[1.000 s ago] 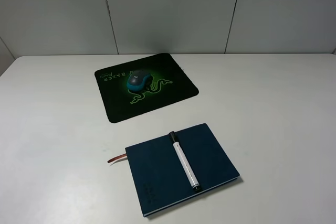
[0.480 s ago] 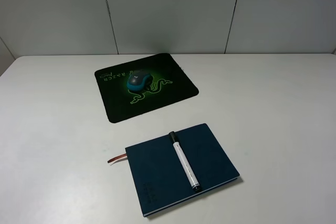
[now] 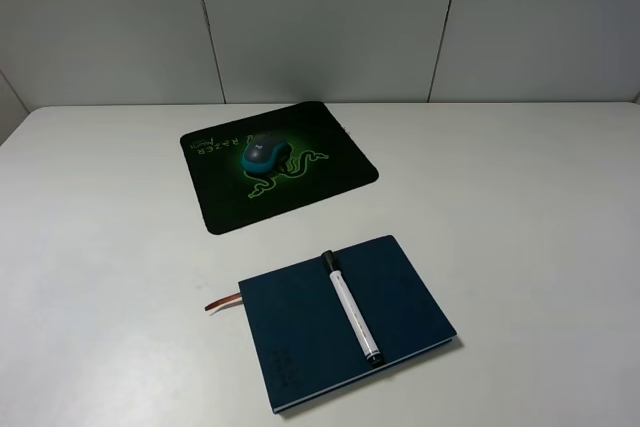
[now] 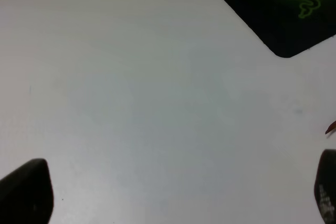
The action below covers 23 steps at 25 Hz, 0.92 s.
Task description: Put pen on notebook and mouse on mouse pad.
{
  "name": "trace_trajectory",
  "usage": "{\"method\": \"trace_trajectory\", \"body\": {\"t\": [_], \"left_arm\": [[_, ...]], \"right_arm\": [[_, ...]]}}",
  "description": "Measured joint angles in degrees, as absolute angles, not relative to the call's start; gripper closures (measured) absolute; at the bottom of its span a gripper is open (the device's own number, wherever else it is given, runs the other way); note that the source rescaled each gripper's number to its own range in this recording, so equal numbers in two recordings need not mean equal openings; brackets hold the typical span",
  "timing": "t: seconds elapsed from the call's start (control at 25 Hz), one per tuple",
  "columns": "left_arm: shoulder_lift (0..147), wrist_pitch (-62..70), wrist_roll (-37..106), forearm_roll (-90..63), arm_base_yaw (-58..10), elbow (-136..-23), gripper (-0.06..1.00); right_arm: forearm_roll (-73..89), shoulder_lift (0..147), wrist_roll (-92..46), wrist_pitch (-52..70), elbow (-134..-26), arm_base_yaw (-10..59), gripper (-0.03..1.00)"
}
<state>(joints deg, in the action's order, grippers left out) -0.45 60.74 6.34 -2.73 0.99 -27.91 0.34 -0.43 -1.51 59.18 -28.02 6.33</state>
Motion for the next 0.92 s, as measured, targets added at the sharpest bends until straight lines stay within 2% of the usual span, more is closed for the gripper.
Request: {"method": "trace_trajectory", "body": {"t": [0.92], "left_arm": [[-0.45, 60.74, 6.34, -2.78, 0.99, -27.91, -0.05]], "right_arm": [[0.34, -0.43, -1.51, 59.18, -28.02, 6.33, -0.03]]}}
